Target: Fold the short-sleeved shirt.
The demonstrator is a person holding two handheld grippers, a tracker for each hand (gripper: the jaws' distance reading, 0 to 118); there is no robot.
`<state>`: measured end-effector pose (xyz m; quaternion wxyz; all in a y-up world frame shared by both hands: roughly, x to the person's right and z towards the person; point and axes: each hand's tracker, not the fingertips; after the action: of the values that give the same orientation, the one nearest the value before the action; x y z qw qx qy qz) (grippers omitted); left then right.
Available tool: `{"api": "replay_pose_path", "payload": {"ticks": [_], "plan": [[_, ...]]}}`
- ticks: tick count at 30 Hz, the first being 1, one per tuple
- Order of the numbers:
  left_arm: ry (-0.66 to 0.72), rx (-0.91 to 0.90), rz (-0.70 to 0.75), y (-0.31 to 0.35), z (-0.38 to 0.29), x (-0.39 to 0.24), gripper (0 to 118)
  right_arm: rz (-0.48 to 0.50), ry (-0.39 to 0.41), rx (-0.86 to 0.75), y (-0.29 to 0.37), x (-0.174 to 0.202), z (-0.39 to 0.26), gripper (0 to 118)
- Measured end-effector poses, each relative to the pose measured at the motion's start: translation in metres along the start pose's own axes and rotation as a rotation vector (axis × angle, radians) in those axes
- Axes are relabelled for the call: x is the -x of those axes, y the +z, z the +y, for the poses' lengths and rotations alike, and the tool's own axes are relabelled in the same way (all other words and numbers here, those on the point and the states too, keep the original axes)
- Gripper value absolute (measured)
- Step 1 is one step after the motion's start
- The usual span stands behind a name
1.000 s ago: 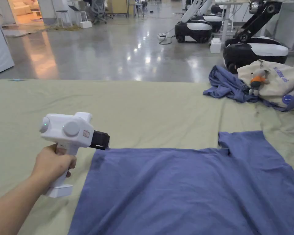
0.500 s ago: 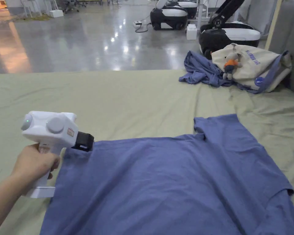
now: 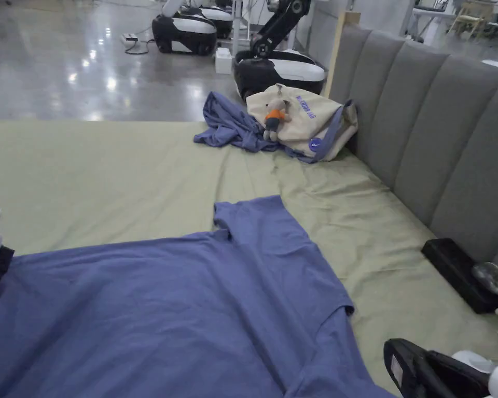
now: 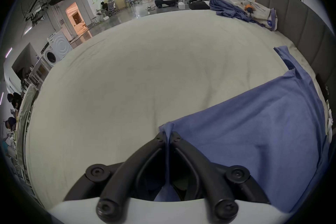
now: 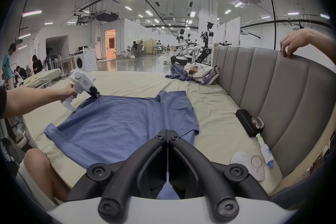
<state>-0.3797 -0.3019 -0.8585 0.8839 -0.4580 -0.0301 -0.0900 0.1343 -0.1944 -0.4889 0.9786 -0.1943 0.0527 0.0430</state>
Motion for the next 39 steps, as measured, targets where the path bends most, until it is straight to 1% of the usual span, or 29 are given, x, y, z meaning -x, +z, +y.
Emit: {"api": "replay_pose_path", "payload": {"ticks": [1, 2, 3, 4, 5, 7, 8, 10, 11, 12, 14, 15, 16, 17, 18, 20, 23, 24, 25, 26, 29, 30, 31, 32, 33, 34, 36, 38, 39], "plan": [[0.006, 0.0, 0.003, 0.006, -0.003, -0.003, 3, 0.005, 0.01, 0.004, -0.013, -0.006, 0.012, 16], [0.01, -0.003, -0.001, 0.009, -0.004, -0.002, 3, -0.001, 0.022, 0.002, -0.027, -0.01, 0.024, 37], [0.015, -0.004, -0.007, 0.011, -0.005, -0.001, 3, 0.0, 0.027, 0.019, -0.049, -0.016, 0.04, 80], [0.025, -0.009, -0.007, 0.013, -0.006, 0.0, 3, 0.006, 0.028, 0.066, -0.076, -0.023, 0.056, 108], [0.03, -0.007, -0.017, 0.015, -0.005, 0.0, 3, 0.009, 0.016, 0.078, -0.1, -0.029, 0.068, 118], [0.042, -0.013, -0.029, 0.019, -0.007, 0.0, 3, 0.052, -0.009, 0.144, -0.163, -0.041, 0.096, 118], [0.043, -0.013, -0.034, 0.02, -0.008, 0.0, 3, 0.067, -0.045, 0.184, -0.194, -0.046, 0.104, 118], [0.042, -0.011, -0.039, 0.019, -0.007, 0.0, 3, 0.02, -0.033, 0.286, -0.263, -0.053, 0.116, 118], [0.042, -0.01, -0.041, 0.02, -0.008, 0.0, 3, 0.035, -0.053, 0.349, -0.291, -0.059, 0.117, 118], [0.043, -0.01, -0.043, 0.018, -0.006, 0.0, 3, -0.014, -0.063, 0.412, -0.321, -0.062, 0.115, 118], [0.048, -0.01, -0.044, 0.018, -0.006, 0.001, 3, -0.034, -0.113, 0.523, -0.365, -0.068, 0.105, 116], [0.053, -0.012, -0.049, 0.019, -0.007, 0.001, 3, -0.058, -0.138, 0.546, -0.382, -0.071, 0.099, 114], [0.058, -0.01, -0.058, 0.014, -0.004, 0.006, 3, -0.057, -0.154, 0.606, -0.396, -0.074, 0.093, 114], [0.062, -0.009, -0.062, 0.012, -0.002, 0.008, 3, -0.081, -0.159, 0.644, -0.404, -0.077, 0.088, 112], [0.064, -0.009, -0.064, 0.012, -0.003, 0.009, 3, -0.108, -0.185, 0.67, -0.411, -0.079, 0.083, 110], [0.061, -0.008, -0.066, 0.012, -0.002, 0.009, 3, -0.093, -0.193, 0.651, -0.418, -0.082, 0.077, 110], [0.051, -0.006, -0.07, 0.012, -0.002, 0.01, 3, -0.093, -0.2, 0.673, -0.421, -0.082, 0.071, 109], [0.05, -0.002, -0.071, 0.011, -0.001, 0.01, 3, -0.082, -0.203, 0.679, -0.423, -0.082, 0.069, 107], [0.051, -0.001, -0.072, 0.01, 0.0, 0.01, 3, -0.076, -0.204, 0.681, -0.423, -0.082, 0.067, 103], [0.052, -0.002, -0.072, 0.01, 0.0, 0.011, 3, -0.076, -0.201, 0.682, -0.425, -0.081, 0.066, 96], [0.06, 0.006, -0.073, 0.01, 0.0, 0.011, 3, -0.099, -0.203, 0.713, -0.428, -0.079, 0.064, 60], [0.066, 0.005, -0.078, 0.011, 0.0, 0.012, 3, -0.091, -0.205, 0.711, -0.428, -0.079, 0.064, 55], [0.067, 0.006, -0.08, 0.011, 0.0, 0.012, 3, -0.09, -0.195, 0.711, -0.427, -0.077, 0.064, 54], [0.065, 0.007, -0.081, 0.011, 0.0, 0.012, 3, -0.087, -0.181, 0.703, -0.426, -0.076, 0.064, 49], [0.064, 0.009, -0.079, 0.009, 0.0, 0.012, 3, -0.072, -0.163, 0.695, -0.425, -0.075, 0.065, 31], [0.063, 0.01, -0.078, 0.009, 0.001, 0.012, 3, -0.062, -0.158, 0.683, -0.422, -0.074, 0.067, 6], [0.056, 0.009, -0.078, 0.01, 0.001, 0.011, 3, -0.058, -0.157, 0.672, -0.42, -0.072, 0.072, 6], [0.055, 0.008, -0.086, 0.011, 0.001, 0.01, 3, -0.016, -0.153, 0.701, -0.421, -0.073, 0.071, 5], [0.06, 0.006, -0.092, 0.011, 0.002, 0.011, 3, -0.028, -0.141, 0.68, -0.418, -0.073, 0.073, 5]]}}
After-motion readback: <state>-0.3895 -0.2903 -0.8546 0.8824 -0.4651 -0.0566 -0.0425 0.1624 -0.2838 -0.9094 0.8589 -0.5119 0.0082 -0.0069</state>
